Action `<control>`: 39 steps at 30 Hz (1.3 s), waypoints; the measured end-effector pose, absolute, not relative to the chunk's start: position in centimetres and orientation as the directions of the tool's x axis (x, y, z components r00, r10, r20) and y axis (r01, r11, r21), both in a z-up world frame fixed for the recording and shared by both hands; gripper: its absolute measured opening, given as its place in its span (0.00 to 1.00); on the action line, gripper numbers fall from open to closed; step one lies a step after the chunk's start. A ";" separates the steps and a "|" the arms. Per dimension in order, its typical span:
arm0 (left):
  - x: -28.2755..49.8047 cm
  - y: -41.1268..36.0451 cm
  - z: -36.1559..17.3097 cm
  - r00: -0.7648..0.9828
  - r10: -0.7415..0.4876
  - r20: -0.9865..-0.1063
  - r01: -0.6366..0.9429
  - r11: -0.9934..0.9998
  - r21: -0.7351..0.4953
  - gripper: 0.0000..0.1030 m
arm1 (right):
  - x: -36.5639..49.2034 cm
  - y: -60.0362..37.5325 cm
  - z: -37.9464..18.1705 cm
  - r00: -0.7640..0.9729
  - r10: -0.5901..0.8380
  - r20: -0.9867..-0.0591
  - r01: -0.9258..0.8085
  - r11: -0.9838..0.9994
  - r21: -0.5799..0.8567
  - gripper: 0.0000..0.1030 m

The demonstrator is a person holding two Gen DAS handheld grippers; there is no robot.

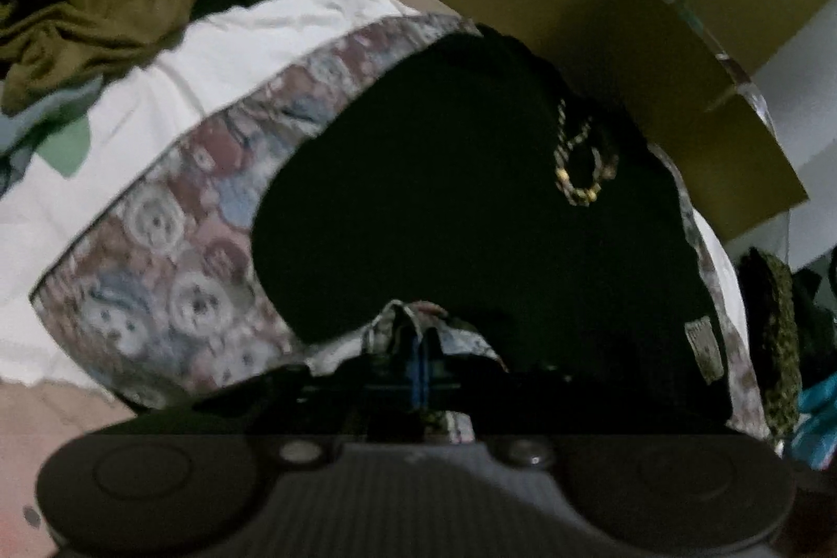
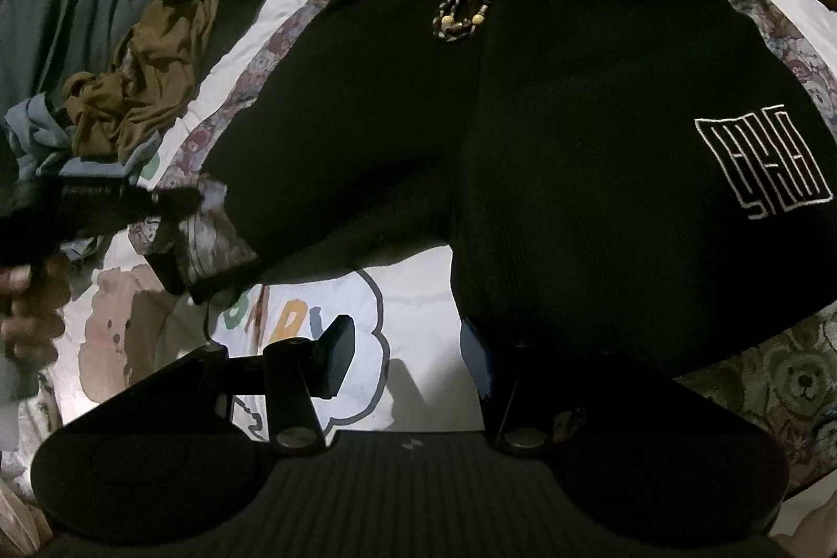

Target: Fold clothes

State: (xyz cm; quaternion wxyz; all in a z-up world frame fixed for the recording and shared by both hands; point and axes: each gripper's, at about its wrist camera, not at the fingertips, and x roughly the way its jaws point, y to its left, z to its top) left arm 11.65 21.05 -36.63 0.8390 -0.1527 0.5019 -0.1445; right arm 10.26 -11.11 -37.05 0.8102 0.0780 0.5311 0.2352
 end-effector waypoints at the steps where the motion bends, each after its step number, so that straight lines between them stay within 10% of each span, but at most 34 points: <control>1: 12.0 21.1 -36.7 0.459 -0.390 -0.798 0.086 0.914 -0.396 0.01 | 10.3 -11.1 -37.1 0.324 0.463 -0.825 -0.296 0.878 0.377 0.51; 24: 10.7 21.4 -37.4 0.367 -0.427 -0.826 0.139 0.904 -0.405 0.37 | 10.3 -11.4 -37.6 0.314 0.461 -0.830 -0.299 0.878 0.374 0.51; 37: 9.3 17.9 -38.5 0.312 -0.419 -0.853 0.325 0.890 -0.319 0.41 | 10.4 -12.1 -37.6 0.321 0.455 -0.831 -0.285 0.883 0.373 0.51; 39: 9.2 17.5 -38.7 0.298 -0.413 -0.860 0.346 0.887 -0.306 0.27 | 10.4 -12.2 -37.6 0.322 0.454 -0.830 -0.283 0.883 0.373 0.51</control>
